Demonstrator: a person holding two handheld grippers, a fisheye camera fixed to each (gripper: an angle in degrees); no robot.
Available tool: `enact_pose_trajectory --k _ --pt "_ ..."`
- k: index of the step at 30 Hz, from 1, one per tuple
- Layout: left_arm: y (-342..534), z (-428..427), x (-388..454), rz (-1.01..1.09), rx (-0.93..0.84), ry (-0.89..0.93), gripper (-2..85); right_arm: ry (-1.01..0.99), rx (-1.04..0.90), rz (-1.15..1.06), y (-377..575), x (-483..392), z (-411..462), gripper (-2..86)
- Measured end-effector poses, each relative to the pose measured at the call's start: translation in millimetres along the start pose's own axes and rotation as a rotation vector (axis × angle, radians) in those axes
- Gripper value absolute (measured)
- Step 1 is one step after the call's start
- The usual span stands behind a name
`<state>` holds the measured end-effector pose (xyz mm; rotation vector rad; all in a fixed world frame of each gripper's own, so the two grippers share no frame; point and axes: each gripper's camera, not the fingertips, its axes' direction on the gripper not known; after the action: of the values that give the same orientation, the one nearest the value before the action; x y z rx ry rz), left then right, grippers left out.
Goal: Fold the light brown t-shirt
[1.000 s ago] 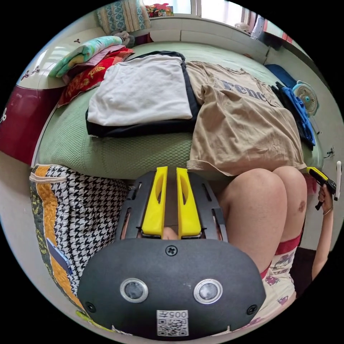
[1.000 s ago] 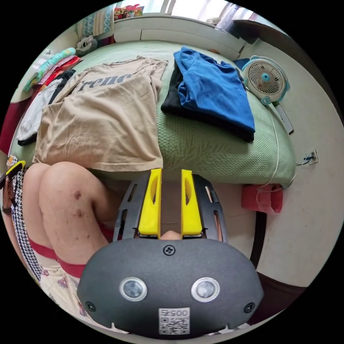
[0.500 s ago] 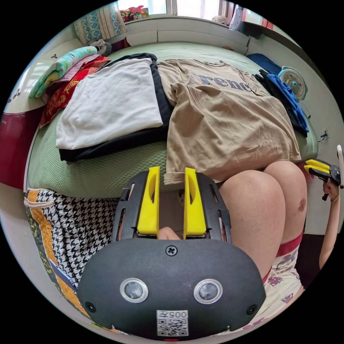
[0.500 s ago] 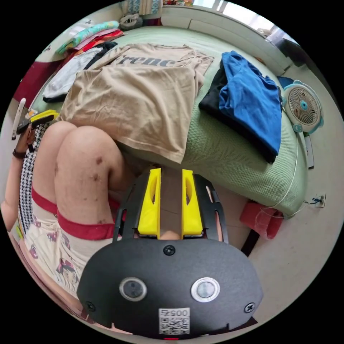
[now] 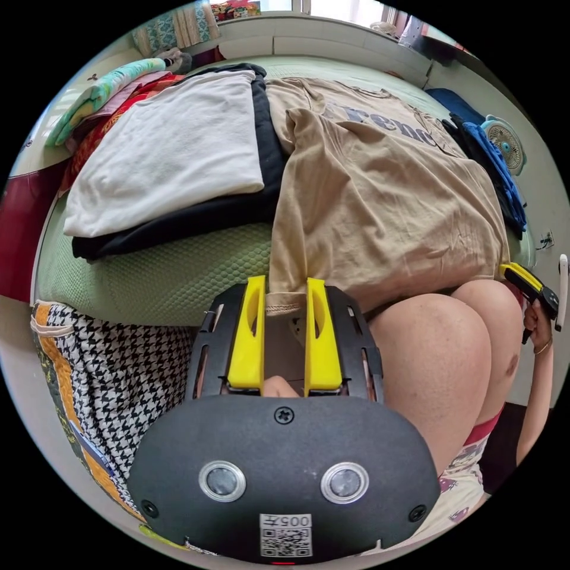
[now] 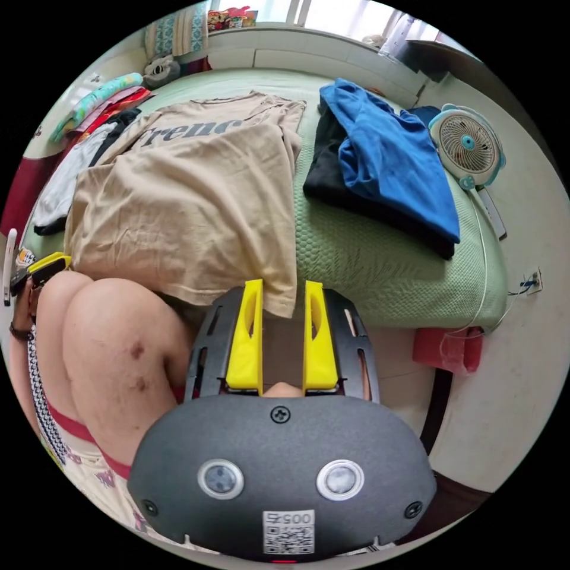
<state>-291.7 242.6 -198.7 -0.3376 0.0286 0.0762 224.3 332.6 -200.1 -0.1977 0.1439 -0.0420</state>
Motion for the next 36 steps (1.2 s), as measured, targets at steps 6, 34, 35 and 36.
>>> enact_pose_trajectory --k 6,34,35,36 --pt "3.8 -25.0 8.0 0.013 -0.038 -0.045 5.5 0.015 -0.037 0.004 12.7 -13.9 -18.1 1.7" --pt "181.2 -311.3 -45.5 0.007 0.256 0.089 0.9 -0.036 0.324 0.140 198.8 23.2 -329.9 -1.1" --pt "181.7 -312.1 -45.8 0.010 0.252 0.085 0.9 -0.029 0.324 0.133 201.5 21.6 -334.5 -1.1" --pt "181.9 -312.7 -46.1 0.015 0.244 0.075 0.9 -0.025 0.324 0.129 202.3 20.6 -336.3 -1.1"
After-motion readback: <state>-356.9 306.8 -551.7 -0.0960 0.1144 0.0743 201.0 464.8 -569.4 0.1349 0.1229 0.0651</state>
